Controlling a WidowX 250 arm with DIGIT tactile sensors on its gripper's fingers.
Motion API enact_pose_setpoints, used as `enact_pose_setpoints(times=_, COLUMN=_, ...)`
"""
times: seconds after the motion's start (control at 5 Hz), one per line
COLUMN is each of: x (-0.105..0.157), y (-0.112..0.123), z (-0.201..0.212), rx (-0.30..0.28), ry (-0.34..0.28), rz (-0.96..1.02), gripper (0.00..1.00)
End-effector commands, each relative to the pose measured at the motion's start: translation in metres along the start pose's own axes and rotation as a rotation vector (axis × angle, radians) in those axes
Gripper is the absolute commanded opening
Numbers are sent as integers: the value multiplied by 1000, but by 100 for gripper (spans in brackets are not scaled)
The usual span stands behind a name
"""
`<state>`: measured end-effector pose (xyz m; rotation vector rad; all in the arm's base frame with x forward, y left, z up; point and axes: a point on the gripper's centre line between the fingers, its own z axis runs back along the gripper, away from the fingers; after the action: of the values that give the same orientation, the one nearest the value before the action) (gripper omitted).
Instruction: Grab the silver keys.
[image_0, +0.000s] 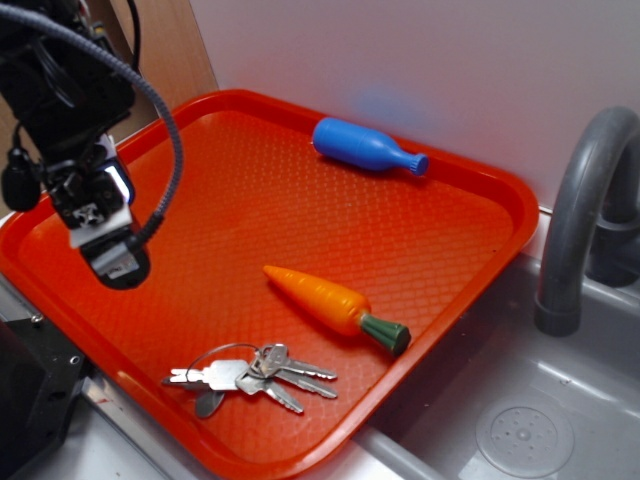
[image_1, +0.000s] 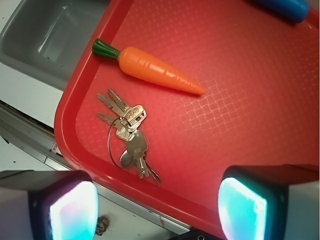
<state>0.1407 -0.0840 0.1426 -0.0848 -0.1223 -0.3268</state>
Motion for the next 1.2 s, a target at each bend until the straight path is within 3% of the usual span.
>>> enact_pose_setpoints(times=0.0, x=-23, y=-64, z=-17, rx=17, ry=10, rz=-169, gripper=100)
enact_pose_setpoints(times=0.2, x=-31, y=-68, z=-40, rx=102, ry=28, rz=-125, gripper=100)
enact_pose_setpoints(times=0.6, x=-15, y=-44, z=-59, rx=30, ry=-9, rz=-131, gripper=100)
enact_pose_setpoints(times=0.8, x=-3, y=-43, z=-68, rx=-59, ry=-41, rz=-221, gripper=100)
enact_pose_setpoints(times=1.0, x=5, y=-50, z=-94, rx=-17, ry=-18, rz=-250, gripper=100)
